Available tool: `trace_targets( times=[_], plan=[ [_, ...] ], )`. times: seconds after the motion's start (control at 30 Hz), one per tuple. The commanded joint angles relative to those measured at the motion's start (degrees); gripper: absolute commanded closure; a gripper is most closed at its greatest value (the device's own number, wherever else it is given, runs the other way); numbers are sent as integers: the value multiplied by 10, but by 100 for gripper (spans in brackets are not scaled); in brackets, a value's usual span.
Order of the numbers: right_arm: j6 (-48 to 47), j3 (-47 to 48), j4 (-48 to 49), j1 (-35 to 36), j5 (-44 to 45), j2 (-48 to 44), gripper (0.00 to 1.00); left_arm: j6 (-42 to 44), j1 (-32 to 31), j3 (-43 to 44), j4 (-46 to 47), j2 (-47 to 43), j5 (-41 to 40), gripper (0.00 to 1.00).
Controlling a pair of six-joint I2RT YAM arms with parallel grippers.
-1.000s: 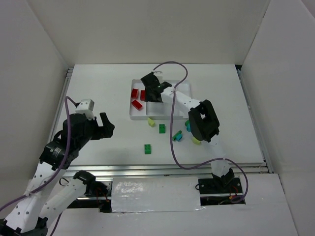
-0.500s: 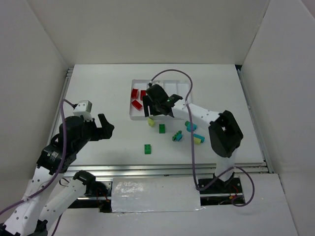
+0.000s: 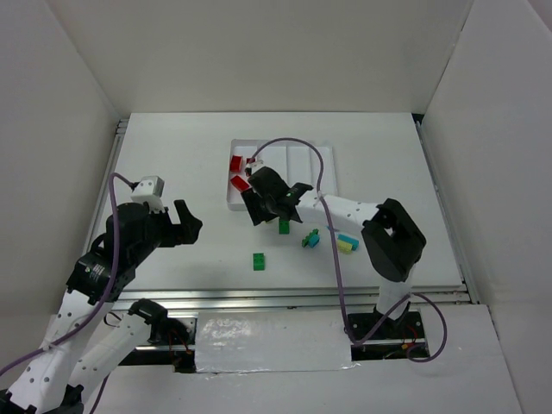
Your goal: Sort the legos into containers by color
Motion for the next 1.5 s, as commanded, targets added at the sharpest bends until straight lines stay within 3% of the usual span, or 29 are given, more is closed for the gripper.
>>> trace_targets(
  times=[0.0,0.67,0.7,0.87,1.07,1.3,1.47],
  plan=[
    [-22,29,20,3,36,39,33,18,-3,0,20,-3,8,0],
    [-22,54,59,1,68,117,36,23,-3,-2,25,0,20,1],
    [-22,55,57,0,68,118,42,23,-3,-1,24,0,21,1],
    [-11,39,68,3,68,106,53,23,-3,-2,26,-4,22,1],
    [1,1,77,19,61,70,82,19,-3,0,22,-11,8,0],
    [31,-78,138,29,-20,-47,88,8,-3,-1,18,-32,-14,1],
    [33,-49,104,15,-5,-88,88,8,-3,-1,18,-29,-13,1]
  ],
)
